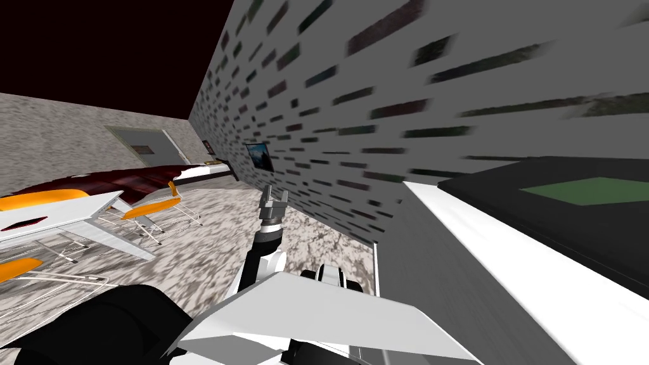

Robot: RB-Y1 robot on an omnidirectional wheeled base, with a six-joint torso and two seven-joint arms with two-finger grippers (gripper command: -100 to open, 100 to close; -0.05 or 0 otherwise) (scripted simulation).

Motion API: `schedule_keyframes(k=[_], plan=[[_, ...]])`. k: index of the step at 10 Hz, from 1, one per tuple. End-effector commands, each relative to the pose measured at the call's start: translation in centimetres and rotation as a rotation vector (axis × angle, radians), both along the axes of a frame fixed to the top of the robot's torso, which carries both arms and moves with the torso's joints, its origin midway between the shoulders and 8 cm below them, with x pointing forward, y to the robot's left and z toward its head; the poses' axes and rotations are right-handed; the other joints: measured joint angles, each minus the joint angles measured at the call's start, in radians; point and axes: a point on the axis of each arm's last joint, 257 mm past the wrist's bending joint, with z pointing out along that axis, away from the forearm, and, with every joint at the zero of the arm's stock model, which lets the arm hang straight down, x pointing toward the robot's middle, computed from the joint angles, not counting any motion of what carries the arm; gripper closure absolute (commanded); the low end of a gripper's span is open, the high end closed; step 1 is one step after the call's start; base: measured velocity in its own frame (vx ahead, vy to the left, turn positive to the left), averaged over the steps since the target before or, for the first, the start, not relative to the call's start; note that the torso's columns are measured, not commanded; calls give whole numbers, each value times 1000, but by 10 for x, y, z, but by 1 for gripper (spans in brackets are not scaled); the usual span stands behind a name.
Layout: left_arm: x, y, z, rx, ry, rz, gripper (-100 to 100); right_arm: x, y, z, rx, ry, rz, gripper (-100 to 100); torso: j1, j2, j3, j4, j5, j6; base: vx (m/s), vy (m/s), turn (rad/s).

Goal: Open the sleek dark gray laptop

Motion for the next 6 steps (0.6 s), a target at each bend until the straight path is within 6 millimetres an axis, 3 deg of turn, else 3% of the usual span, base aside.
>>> schedule_keyframes(k=[1,3,4,6], plan=[[0,0,0,0,0,0,0,20,-20,7,79,-107,14,100,0,5,2,0,0,-4,-251,-3,109],[0,0,0,0,0,0,0,30,-34,-9,147,-146,13,100,-1,6,5,4,-1,4,-83,2,-38],[0,0,0,0,0,0,0,48,-37,9,169,-208,47,-100,-1,-3,0,0,-1,1,-157,-11,185],[0,0,0,0,0,0,0,76,-35,10,186,-218,83,-100,-1,0,0,-1,-1,-2,-154,-5,70]])
